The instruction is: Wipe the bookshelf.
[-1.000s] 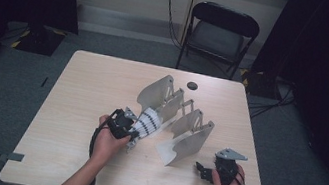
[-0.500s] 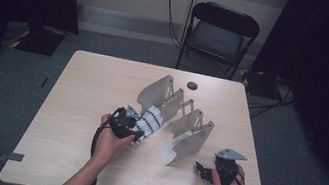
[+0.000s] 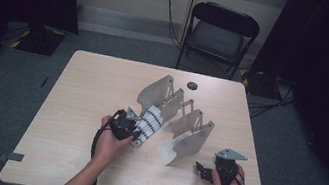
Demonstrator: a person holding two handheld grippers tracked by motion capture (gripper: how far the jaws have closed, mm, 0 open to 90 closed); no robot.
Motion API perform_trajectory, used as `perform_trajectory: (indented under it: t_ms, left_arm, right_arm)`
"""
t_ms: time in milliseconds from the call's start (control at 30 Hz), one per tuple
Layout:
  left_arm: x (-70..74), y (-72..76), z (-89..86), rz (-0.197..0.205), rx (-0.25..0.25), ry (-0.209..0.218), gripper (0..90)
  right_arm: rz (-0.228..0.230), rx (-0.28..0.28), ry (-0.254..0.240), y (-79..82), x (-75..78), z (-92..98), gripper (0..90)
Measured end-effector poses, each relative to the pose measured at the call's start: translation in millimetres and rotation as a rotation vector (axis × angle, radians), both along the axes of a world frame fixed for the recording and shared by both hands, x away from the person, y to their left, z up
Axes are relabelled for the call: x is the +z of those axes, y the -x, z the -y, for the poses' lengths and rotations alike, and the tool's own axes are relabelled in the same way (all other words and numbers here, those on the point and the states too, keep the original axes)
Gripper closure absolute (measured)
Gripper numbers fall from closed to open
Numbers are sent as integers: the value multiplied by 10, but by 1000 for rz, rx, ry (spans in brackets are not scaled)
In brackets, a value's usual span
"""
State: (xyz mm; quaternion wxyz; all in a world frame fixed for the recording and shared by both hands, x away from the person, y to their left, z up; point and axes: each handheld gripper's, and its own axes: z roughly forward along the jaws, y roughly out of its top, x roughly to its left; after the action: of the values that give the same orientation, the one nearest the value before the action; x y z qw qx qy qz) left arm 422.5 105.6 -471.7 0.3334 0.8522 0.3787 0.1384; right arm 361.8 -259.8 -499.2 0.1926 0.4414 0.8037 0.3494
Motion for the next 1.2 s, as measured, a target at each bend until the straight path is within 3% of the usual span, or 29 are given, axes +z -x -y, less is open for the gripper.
perform_trajectory:
  t_ms: [267,400,500,567,733,833,1033,1200]
  left_arm:
    - [17,-122,207,31,-25,-15,695]
    - [15,-168,285,27,-33,-17,672]
    - [-7,-188,312,38,-16,-13,654]
    - [-10,-202,305,29,-17,-28,649]
    - [-45,-205,291,29,-8,-12,654]
    - [-26,-196,266,28,-14,-45,694]
    - [-16,-158,118,13,3,-58,710]
    - [-31,-75,-51,4,18,-39,709]
  right_arm:
    - [0,0,0,0,0,0,122]
    - [0,0,0,0,0,0,122]
    - [0,0,0,0,0,0,122]
    - [0,1,0,0,0,0,122]
    - [0,3,0,-1,0,-1,122]
    - [0,3,0,-1,0,-2,122]
    - [0,4,0,-1,0,-2,122]
    - [0,4,0,0,0,-3,122]
